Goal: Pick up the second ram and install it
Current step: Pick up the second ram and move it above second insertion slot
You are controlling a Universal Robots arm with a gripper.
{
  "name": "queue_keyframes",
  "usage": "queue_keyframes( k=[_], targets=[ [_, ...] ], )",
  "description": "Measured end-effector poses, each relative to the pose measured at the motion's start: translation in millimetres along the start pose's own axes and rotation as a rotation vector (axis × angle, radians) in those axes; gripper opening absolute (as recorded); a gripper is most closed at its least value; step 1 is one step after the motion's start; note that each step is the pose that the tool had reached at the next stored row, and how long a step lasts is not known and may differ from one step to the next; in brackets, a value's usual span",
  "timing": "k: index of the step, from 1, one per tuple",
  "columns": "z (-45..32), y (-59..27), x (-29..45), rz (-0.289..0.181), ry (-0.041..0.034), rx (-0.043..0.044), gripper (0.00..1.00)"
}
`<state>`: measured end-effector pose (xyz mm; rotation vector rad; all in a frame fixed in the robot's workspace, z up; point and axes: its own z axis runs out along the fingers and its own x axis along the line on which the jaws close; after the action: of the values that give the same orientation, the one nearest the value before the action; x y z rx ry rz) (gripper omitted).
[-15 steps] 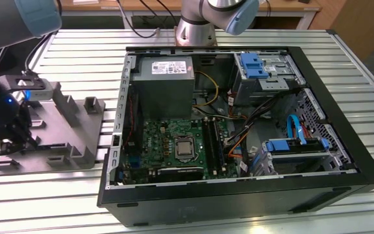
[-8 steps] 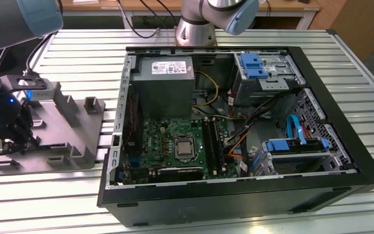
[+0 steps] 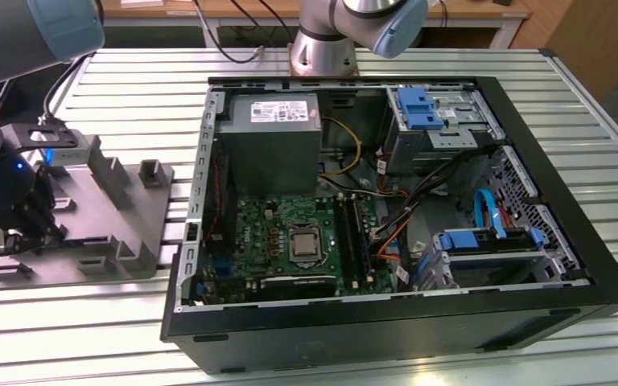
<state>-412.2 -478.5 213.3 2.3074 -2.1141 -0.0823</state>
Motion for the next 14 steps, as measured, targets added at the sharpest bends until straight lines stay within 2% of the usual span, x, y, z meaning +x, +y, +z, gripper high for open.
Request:
queue_keyframes(
  k=[1,3,4,6,7,9,14],
  targets=[
    [0.0,0.0,0.0,0.0,-0.0004,0.0,0.23],
    [0.0,0.0,0.0,0.0,-0.0013,0.0001,0.23],
    [0.0,0.0,0.0,0.0,-0.0017,0.0001,0.3],
    [0.1,0.0,0.0,0.0,-0.0019,0.0002,0.3],
    [0.7,0.1,0.1,0.0,-0.0046,0.0006,0.3],
    [2.3,0.9,0.0,-0.001,-0.0203,0.0016,0.3],
    [9.3,3.1,0.1,-0.001,-0.0211,0.0018,0.3]
  ],
)
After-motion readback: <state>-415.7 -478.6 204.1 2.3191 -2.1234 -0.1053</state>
